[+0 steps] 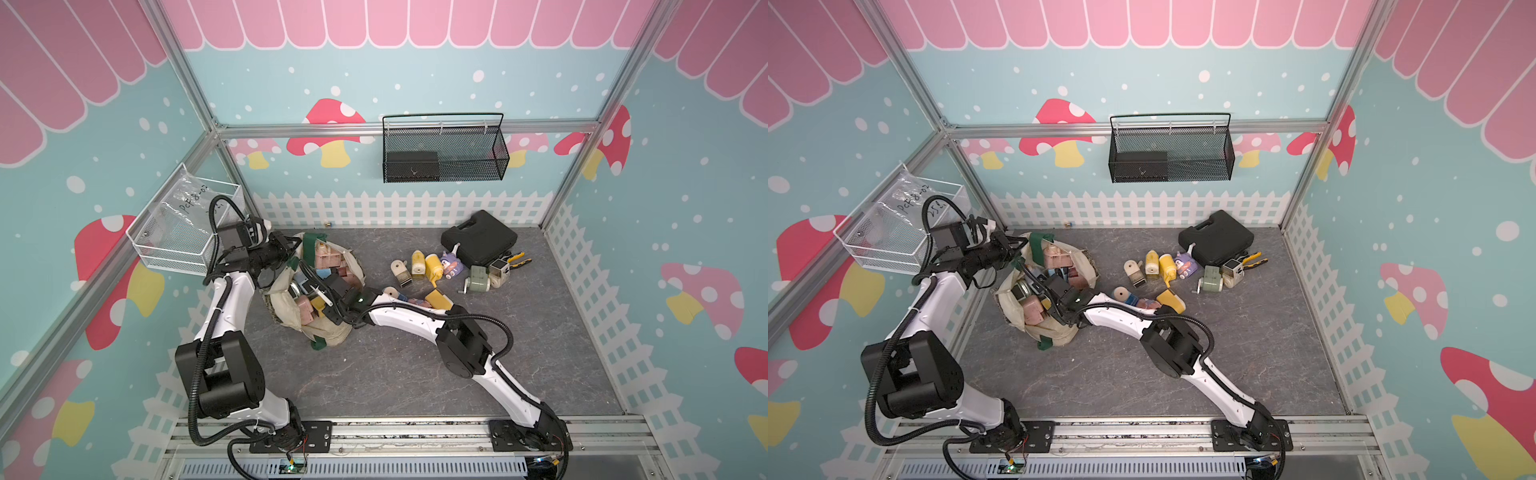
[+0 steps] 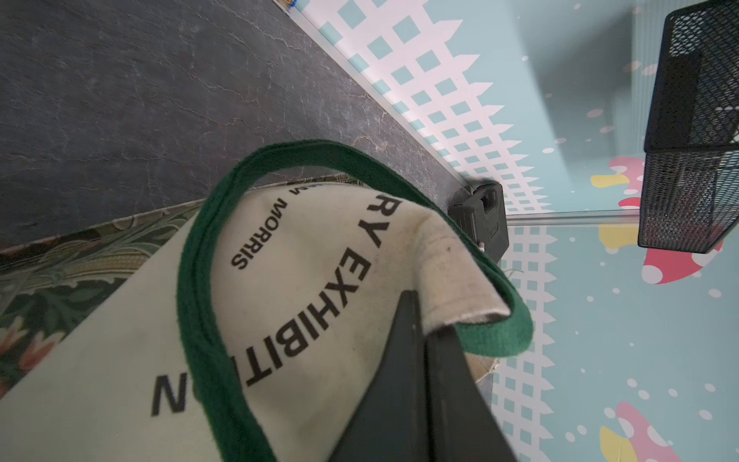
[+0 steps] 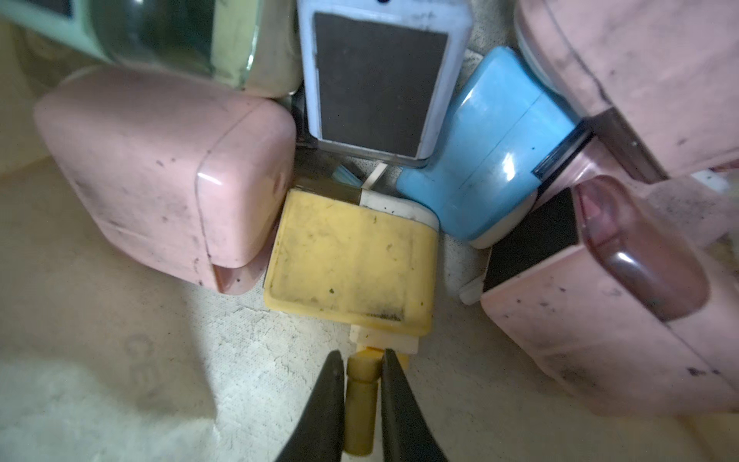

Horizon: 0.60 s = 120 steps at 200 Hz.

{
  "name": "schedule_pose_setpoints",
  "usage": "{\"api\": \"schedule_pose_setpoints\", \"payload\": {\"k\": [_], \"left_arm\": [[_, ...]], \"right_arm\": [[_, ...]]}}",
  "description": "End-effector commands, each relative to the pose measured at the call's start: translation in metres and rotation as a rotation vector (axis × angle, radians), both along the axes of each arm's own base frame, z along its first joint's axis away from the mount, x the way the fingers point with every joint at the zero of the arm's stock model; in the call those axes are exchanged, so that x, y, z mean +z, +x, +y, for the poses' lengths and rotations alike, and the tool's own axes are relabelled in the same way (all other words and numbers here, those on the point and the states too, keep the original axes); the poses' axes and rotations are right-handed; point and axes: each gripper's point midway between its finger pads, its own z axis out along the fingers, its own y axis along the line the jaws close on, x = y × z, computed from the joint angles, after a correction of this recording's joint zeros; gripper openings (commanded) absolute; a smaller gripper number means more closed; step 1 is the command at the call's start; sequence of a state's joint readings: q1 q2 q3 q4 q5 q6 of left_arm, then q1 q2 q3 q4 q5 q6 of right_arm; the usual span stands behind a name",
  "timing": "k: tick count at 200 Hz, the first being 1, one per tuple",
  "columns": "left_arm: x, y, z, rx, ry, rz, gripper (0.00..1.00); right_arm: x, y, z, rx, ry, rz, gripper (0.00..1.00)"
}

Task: Take out the pencil sharpeners from the tote bags
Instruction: Pick up the pencil sharpener from the canvas bag.

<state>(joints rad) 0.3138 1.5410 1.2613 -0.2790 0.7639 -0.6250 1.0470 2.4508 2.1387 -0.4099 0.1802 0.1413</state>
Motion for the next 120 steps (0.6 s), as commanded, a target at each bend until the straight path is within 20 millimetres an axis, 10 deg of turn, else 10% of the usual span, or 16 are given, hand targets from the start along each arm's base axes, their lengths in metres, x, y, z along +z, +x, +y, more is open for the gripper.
{"api": "schedule_pose_setpoints", "payload": {"k": [1,120], "left_arm": [[0.011,0.0,0.001,-0.006,-0.005,-0.039,0.0],[0.01,0.0,0.002,-0.005,-0.008,-0.037,0.0]], "right_arm": [[0.031,-0.009,0.004,0.048,0.034,-0.017,0.16],[0.091,-0.025,-0.005,0.11,0.148,-0.074,0.08]]}}
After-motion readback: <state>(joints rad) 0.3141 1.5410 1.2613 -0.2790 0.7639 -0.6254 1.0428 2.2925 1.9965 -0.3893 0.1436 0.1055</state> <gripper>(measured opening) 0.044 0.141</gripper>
